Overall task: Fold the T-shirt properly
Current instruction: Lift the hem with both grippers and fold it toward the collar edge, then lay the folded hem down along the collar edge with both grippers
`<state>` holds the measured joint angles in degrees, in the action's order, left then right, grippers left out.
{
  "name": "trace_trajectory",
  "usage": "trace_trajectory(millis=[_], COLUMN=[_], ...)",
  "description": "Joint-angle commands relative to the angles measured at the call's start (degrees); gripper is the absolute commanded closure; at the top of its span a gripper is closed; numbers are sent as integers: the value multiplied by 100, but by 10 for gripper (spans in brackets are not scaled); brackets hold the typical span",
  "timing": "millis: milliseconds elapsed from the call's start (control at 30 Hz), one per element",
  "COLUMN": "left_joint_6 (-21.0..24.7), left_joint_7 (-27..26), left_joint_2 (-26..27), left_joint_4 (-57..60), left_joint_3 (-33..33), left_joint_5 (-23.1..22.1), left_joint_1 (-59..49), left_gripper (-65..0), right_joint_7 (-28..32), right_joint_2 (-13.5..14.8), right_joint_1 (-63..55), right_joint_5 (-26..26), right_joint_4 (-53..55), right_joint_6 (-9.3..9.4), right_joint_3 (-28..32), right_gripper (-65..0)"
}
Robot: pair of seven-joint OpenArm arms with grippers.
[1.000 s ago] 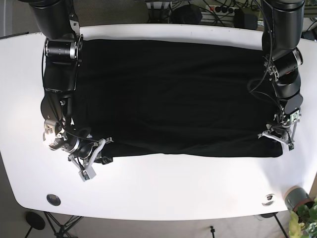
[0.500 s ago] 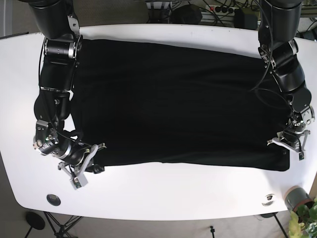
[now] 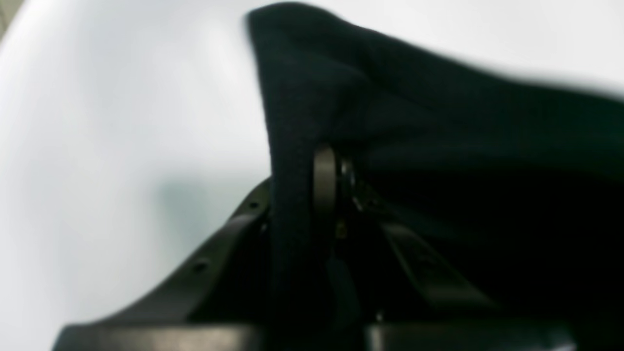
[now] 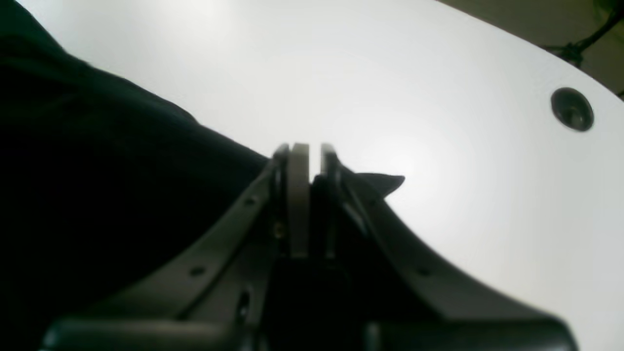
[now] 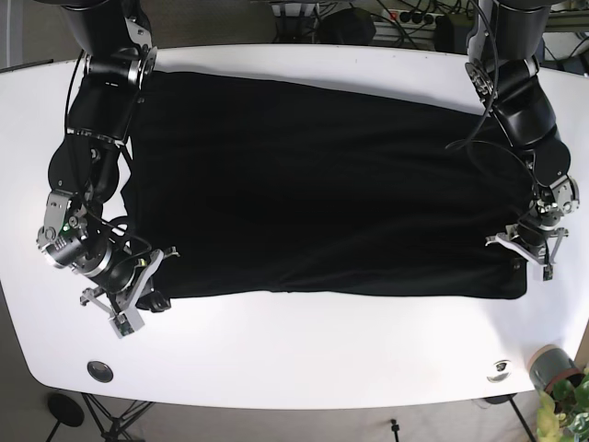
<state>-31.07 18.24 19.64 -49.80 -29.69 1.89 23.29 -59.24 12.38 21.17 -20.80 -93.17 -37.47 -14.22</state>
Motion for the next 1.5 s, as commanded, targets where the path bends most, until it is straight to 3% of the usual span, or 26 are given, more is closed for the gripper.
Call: trace_trajectory(millis=[0, 233, 733, 867, 1100, 1333, 1467], left_joint_6=[-89, -238, -335, -889, -893, -893, -893], left_joint_7=[-132, -123, -96, 510, 1336, 1451, 1433], left_joint_2=[142, 115, 150, 133, 159, 168, 168], left_joint_4=[-141, -659, -1310, -1873, -2453, -2752, -2761], left_joint_3=[-94, -516, -534, -560, -930, -1114, -1105], left_joint_5=[-53, -44, -44, -53, -26, -26, -35], left_joint_1=[49, -575, -1577, -1753, -1859, -2210, -2377], left_gripper=[0, 0, 0, 0, 0, 0, 0], right_joint_7=[118, 118, 118, 118, 118, 127, 135], right_joint_2=[50, 6, -627, -689, -715, -715, -715], right_joint_1=[-99, -1031, -2693, -3000, -3387, -3809, -3967], right_joint_5=[-70, -79, -158, -518, -676, -694, -958], right_joint_4=[-534, -1475, -2301, -2319, -2301, -2327, -2319], right_joint_6=[7, 7, 7, 16, 16, -11, 7], right_joint_3=[-24, -235, -561, -763, -921, -921, -930], right_gripper=[-22, -22, -22, -22, -22, -22, -22])
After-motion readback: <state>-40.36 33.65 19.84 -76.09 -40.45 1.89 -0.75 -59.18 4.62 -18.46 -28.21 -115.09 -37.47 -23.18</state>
